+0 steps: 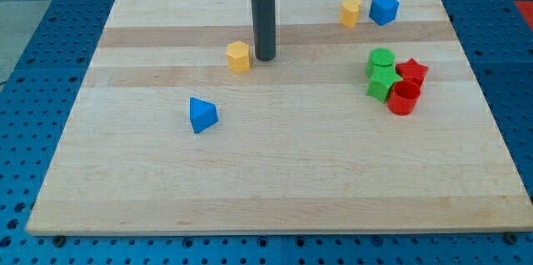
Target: Push the yellow hexagon to the top center
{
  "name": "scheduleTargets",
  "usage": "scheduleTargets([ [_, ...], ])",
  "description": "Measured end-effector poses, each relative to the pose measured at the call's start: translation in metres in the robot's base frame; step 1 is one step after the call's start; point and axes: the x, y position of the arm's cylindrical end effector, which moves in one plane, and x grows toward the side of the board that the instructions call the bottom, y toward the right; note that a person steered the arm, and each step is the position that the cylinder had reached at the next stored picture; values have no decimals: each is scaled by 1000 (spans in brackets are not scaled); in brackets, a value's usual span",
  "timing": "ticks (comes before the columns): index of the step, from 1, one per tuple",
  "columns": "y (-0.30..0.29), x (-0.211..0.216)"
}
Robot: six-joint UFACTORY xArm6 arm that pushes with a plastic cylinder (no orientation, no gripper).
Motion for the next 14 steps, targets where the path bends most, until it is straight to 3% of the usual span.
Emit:
scheduleTargets([
  [7, 4, 11],
  [8, -12, 32],
  [9, -55, 24],
  [11, -42, -10],
  [12, -114, -10],
  [13, -132, -20],
  [14, -54, -27],
])
